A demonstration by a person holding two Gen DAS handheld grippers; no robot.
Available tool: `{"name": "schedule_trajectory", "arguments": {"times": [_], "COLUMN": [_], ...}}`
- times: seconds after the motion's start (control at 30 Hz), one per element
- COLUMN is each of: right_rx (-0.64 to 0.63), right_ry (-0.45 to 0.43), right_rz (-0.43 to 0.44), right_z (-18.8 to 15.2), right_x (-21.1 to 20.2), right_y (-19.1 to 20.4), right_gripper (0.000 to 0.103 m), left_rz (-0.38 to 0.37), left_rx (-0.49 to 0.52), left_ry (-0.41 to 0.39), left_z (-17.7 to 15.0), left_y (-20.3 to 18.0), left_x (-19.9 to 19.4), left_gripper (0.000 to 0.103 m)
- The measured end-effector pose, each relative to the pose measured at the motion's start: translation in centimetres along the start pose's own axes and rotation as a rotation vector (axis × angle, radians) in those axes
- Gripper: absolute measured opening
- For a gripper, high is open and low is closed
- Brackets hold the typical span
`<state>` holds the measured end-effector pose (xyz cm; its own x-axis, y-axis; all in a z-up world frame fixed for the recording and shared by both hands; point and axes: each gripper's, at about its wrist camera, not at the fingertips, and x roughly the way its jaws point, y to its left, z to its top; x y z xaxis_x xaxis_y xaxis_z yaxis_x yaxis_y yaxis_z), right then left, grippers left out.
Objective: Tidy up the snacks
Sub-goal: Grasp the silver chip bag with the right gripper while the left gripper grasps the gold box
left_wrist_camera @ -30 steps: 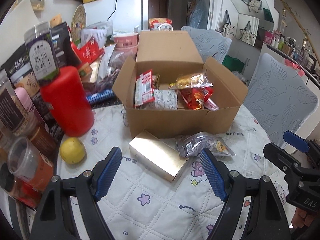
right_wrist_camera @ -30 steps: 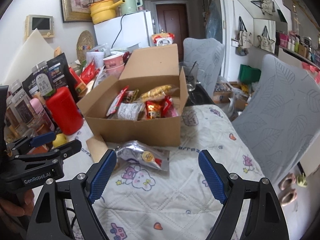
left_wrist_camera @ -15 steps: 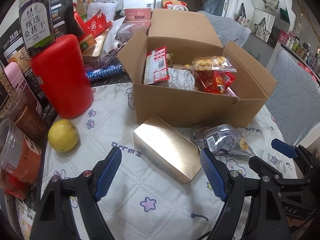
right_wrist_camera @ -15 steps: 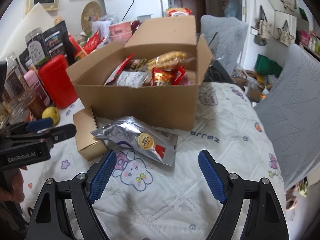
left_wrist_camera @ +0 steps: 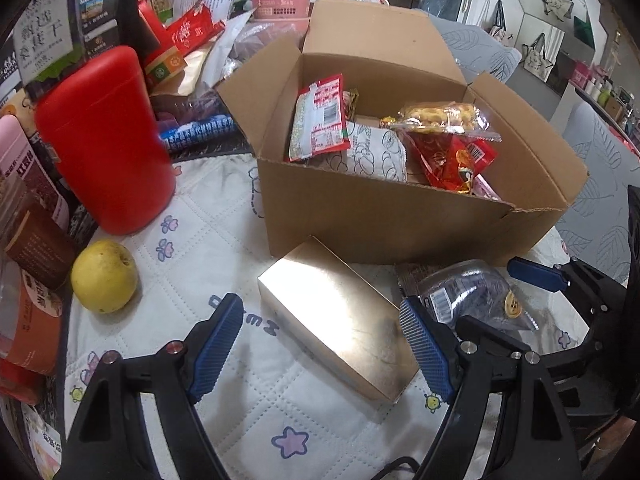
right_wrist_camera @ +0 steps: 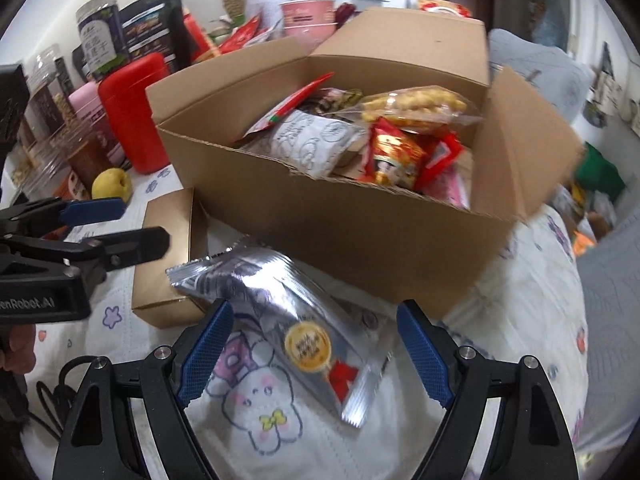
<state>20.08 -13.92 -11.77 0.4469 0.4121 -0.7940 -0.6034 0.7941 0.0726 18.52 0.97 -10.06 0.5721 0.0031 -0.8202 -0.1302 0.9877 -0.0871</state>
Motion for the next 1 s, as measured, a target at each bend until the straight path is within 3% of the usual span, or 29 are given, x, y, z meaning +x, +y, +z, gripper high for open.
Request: {"name": "schedule_trajectory", "arguments": {"times": [0.17,0.3,0.6,0.77,1.0], "right_rx": [-0.007,0.023,0.136,0.204,0.252], "right_ry": [0.013,0.002,-0.021,-0.038,-0.066], "right_rz": [0.002,0.012,-0.009,-0.045,-0.064], "right_z": [-0.1,-0.7,-2.4,-3.6,-5.0], "right_x": [0.5,-0.3,-3.1,-4.6,-6.9], "right_y": [-0.1,-0.6,-1.4,-1.8,-1.6], "right_gripper": [0.054,0.043,0.035,0.031,0.031], "left_rz": [-0.011,-0.034,-0.017,-0.059,-0.094], "left_rx": [-0.04,-0.066,-0.057,-0.057,0.064], "left_ry": [0.025,0.047,0.055,0.068,0.058], "left_z": [0.6,0.7,0.3,-0.4,-1.6], "left_y": [0.4,0.4,-0.3,-0.6,-2.6], "left_x": [1.1,1.9,2.7,2.7,0.7], "left_gripper": [0.081,0.081,0.081,0.078,0.047]}}
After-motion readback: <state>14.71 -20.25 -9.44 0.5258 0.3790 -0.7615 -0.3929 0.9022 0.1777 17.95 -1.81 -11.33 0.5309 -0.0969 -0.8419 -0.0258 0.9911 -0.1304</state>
